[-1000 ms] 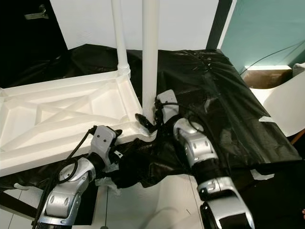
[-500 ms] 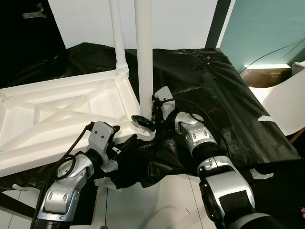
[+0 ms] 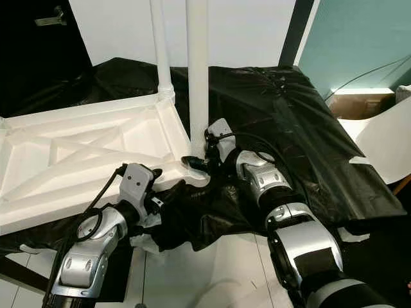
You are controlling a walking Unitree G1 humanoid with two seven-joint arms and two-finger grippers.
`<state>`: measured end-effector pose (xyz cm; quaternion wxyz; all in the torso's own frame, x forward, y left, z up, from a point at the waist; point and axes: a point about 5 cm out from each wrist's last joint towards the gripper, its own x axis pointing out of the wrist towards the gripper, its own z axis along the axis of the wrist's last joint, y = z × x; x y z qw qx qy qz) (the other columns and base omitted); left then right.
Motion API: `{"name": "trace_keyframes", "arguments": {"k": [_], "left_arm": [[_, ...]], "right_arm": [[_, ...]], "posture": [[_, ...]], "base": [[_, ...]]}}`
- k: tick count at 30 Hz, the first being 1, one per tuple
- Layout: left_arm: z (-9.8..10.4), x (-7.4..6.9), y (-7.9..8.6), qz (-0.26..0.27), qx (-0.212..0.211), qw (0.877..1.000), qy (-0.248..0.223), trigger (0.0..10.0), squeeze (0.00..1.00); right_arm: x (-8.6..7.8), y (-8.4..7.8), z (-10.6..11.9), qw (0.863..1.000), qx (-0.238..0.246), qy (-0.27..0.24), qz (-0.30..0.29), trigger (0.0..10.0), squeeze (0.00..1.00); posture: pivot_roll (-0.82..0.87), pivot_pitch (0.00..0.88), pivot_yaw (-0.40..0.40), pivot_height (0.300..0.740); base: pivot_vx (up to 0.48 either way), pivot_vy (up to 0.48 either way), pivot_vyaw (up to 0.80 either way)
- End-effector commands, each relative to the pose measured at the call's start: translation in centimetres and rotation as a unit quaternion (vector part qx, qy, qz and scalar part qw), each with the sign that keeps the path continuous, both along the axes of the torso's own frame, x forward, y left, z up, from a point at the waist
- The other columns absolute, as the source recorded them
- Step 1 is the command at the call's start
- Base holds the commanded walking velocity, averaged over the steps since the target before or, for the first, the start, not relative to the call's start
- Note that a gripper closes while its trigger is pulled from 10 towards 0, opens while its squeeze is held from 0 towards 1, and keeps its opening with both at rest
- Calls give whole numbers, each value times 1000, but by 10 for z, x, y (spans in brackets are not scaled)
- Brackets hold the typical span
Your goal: Building children table
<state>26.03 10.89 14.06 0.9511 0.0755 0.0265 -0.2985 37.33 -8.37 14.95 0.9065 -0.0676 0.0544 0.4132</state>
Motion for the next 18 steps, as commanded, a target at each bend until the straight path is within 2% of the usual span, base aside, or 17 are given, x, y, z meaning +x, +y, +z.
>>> {"name": "trace_keyframes", "arguments": {"k": [1, 3, 4, 8, 12, 18], "left_arm": [[-2, 1, 2, 38, 3, 999, 2, 10000, 0], [-3, 0, 1, 35, 3, 999, 3, 10000, 0], [-4, -1, 0, 31, 3, 999, 5, 10000, 0], [-4, -2, -1, 28, 4, 1000, 7, 10000, 0], [-5, -3, -2, 23, 5, 1000, 11, 10000, 0], [-7, -4, -3, 18, 4, 1000, 14, 10000, 0]], "right_arm": [[-2, 0, -11, 999, 0, 29, -39, 0, 0], [-4, 5, -15, 997, 7, 42, -60, 0, 0], [-12, 14, -21, 994, 13, 40, -97, 0, 0], [-19, 20, -25, 990, 19, 38, -131, 0, 0], [-31, 22, -28, 971, 51, 35, -233, 0, 0], [-39, 27, -29, 958, 73, 48, -272, 0, 0]], "posture": [[134, 0, -80, 740], [132, 0, -81, 740], [132, 0, -77, 740], [131, 0, -76, 740], [129, 0, -73, 740], [122, 0, -68, 740]], "base": [[0, 0, 0], [0, 0, 0], [0, 0, 0], [0, 0, 0], [0, 0, 0], [0, 0, 0]]}}
